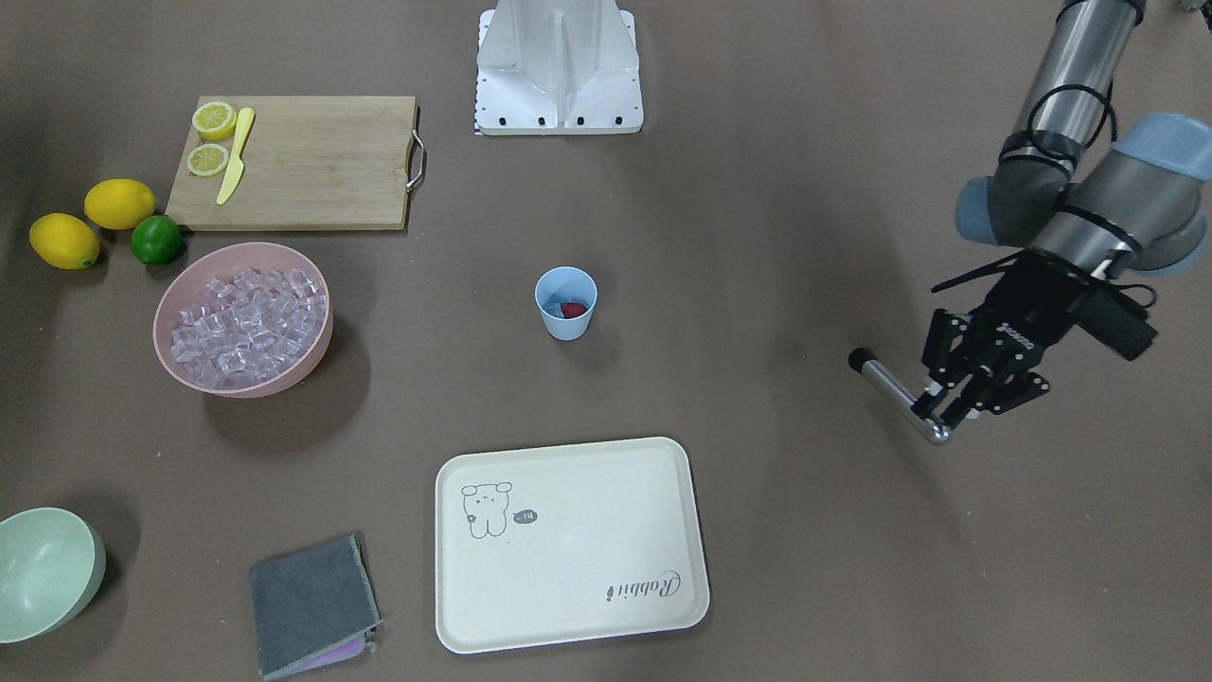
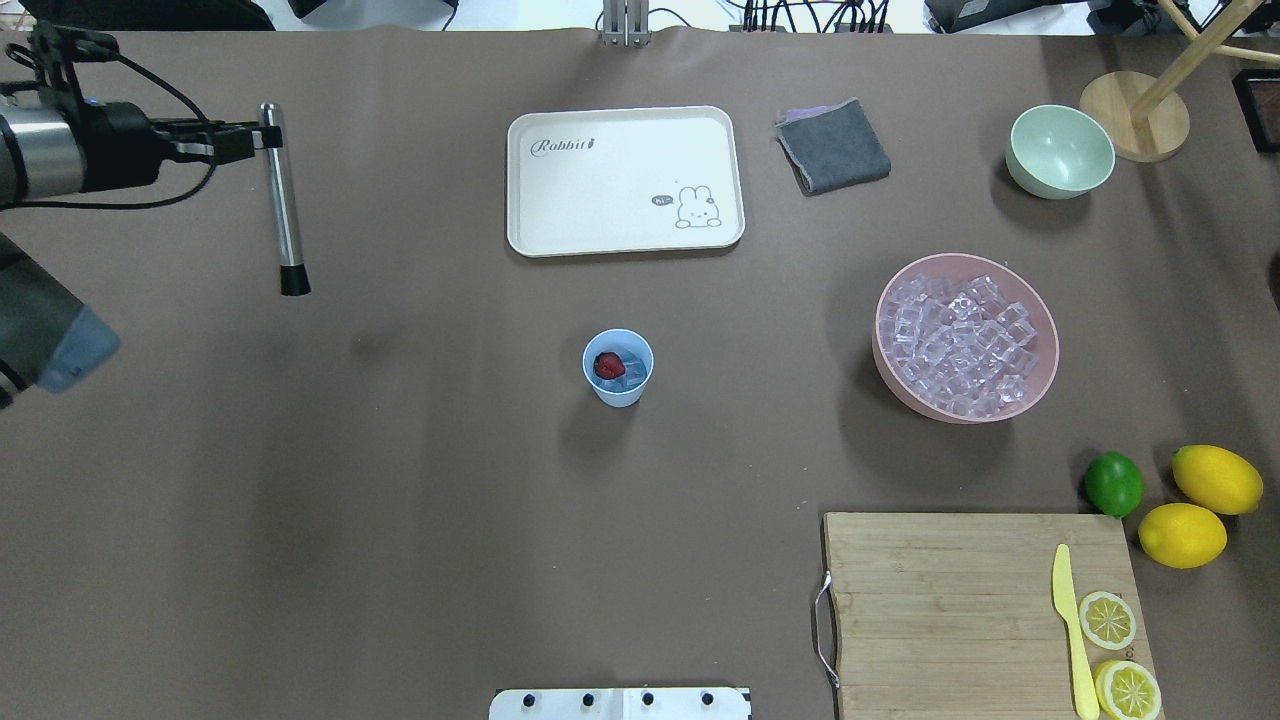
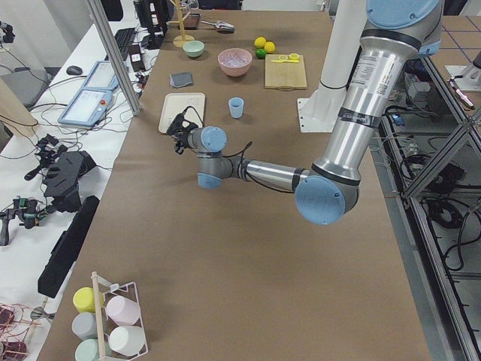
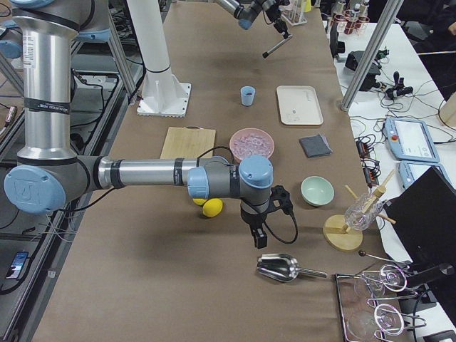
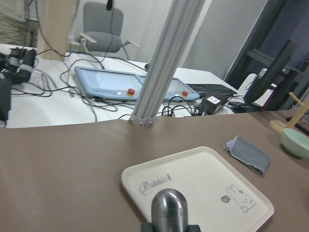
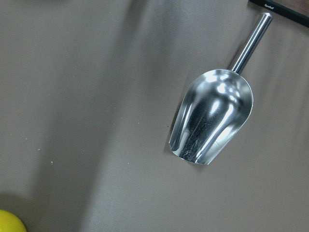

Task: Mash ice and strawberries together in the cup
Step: 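Lift the muddler out of the cup and draw the left arm back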

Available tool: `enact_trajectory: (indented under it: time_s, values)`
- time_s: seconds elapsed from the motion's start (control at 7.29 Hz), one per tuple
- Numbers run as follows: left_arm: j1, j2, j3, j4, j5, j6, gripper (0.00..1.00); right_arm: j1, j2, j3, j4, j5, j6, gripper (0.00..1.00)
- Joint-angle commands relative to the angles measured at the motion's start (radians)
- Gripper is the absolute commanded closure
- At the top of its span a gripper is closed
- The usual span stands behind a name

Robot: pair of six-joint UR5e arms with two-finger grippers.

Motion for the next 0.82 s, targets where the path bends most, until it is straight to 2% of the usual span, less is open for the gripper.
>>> enact_trajectory:
  time_s: [0.0,0.14,0.27,0.55,0.69]
  values:
    - [-0.202,0.004,0.004,0.210,-0.256,0.052,1.00,0.000,0.001,-0.003,0.000,0.000,0.000,0.01]
    - [-0.223,0.007,0.006,0.283,-0.289,0.101,1.00,0.000,0.001,-0.001,0.000,0.000,0.002,0.01]
    - [-0.221,0.065,0.009,0.327,-0.289,0.116,1.00,0.000,-0.001,-0.001,0.000,0.000,0.002,0.01]
    - [-0.218,0.171,0.016,0.335,-0.315,0.236,1.00,0.000,-0.004,0.002,0.000,0.000,0.002,0.01]
    - [-0.214,0.196,0.036,0.382,-0.405,0.244,1.00,0.000,-0.001,0.001,0.000,0.000,0.002,0.01]
